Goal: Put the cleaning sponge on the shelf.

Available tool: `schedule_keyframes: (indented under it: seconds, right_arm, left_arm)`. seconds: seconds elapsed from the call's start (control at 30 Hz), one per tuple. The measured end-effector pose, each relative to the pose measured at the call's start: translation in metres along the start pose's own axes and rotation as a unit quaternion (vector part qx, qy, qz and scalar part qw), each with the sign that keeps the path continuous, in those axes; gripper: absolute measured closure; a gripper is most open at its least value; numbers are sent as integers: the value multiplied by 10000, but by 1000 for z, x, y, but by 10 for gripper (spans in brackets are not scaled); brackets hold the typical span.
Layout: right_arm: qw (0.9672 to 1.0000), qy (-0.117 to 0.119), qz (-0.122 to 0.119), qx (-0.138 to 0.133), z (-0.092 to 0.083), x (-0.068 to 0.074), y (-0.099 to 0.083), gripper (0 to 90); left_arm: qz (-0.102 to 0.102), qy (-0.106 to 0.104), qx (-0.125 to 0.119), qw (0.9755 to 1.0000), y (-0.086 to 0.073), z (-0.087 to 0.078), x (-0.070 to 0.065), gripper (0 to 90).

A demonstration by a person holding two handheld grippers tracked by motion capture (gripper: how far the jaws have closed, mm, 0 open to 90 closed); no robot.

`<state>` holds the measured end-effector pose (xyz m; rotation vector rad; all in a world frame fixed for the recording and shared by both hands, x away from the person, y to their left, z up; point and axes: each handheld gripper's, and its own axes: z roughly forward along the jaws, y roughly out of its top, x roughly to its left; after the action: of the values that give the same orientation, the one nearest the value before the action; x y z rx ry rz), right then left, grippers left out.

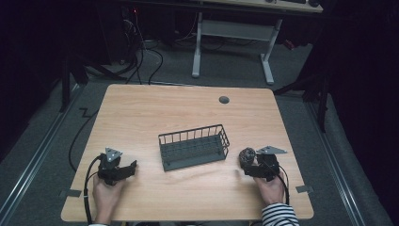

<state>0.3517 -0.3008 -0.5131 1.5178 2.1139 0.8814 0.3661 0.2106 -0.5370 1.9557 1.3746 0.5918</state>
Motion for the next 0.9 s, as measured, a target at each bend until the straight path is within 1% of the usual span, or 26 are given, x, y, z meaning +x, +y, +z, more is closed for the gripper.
schedule_keyframes:
  seconds: [0.17,0.23,0.33,0.37,0.47,0.6,0.9]
  right_arm:
    - [10000,-12,86,5,7,-2,0,219]
    - [10000,-20,70,-24,9,-3,0,230]
    - [9999,38,95,-34,10,-3,0,256]
    - [10000,40,73,-33,11,-2,1,265]
    - [10000,-53,0,32,15,-1,0,276]
    - [9999,-90,-49,14,17,2,0,306]
    - [9999,-88,-78,-11,16,3,0,338]
  left_arm:
    - [-2,-1,-6,10000,0,0,0,247]
    - [-2,-1,-8,10000,0,0,0,246]
    - [-1,-1,-6,10000,0,0,0,246]
    - [1,0,-6,10000,0,0,0,246]
    - [-1,0,-7,10000,0,0,0,246]
    - [-1,0,-8,10000,0,0,-1,246]
    - [-2,-1,-9,10000,0,0,-1,246]
